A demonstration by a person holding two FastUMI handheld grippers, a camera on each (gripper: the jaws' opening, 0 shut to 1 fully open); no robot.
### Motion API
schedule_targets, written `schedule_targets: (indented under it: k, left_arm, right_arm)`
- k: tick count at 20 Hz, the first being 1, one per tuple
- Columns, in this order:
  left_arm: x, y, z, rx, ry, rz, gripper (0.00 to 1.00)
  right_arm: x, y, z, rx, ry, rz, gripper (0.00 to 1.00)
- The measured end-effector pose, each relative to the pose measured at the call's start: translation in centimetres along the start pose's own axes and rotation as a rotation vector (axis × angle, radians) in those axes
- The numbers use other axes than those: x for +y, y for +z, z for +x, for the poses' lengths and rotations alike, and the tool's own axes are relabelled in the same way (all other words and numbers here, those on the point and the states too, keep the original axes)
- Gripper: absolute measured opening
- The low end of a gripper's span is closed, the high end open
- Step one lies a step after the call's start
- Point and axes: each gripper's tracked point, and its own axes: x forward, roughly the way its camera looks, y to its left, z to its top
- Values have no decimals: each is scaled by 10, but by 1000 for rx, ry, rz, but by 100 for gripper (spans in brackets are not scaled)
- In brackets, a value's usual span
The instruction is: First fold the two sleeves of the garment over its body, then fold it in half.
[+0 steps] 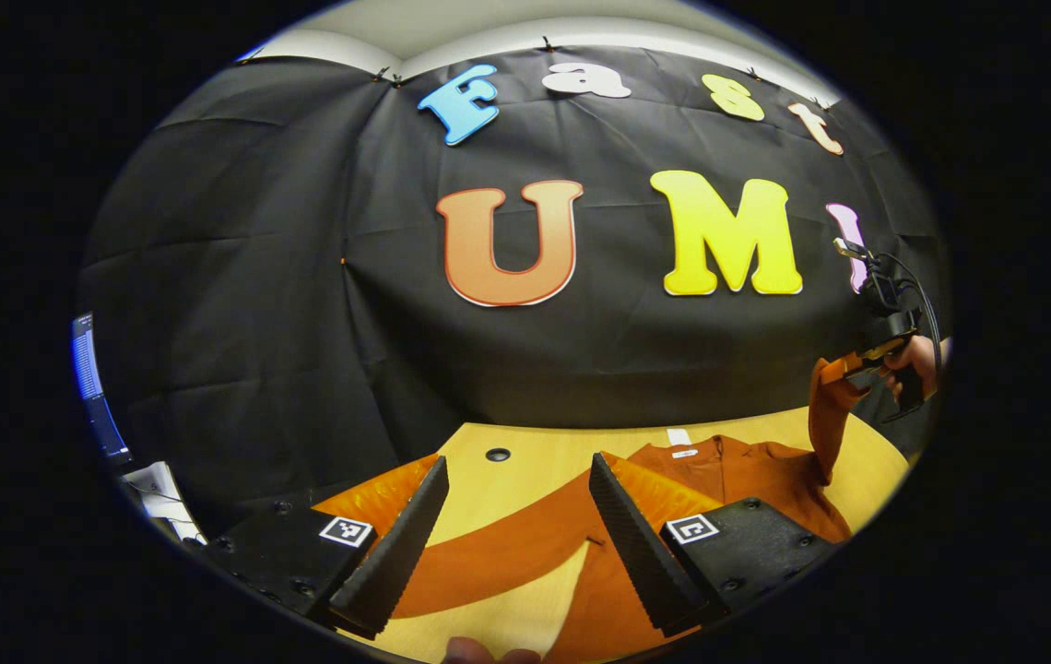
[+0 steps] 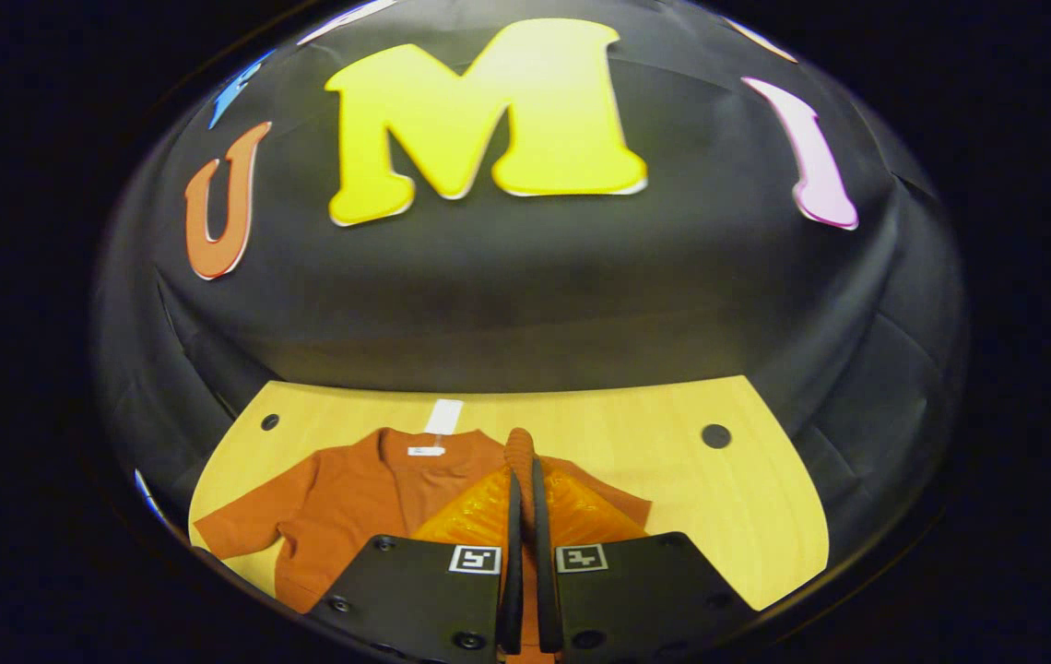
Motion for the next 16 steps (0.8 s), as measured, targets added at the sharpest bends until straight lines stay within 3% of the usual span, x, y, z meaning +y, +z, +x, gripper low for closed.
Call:
schedule_targets:
  k: [7, 16]
  left_arm:
    - [65, -19, -2, 32, 95, -40, 99]
    - [116, -40, -3, 76, 169, -78, 100]
  right_arm:
    - [128, -21, 40, 47, 116, -96, 7]
    - [209, -116, 110, 201, 140, -142, 8]
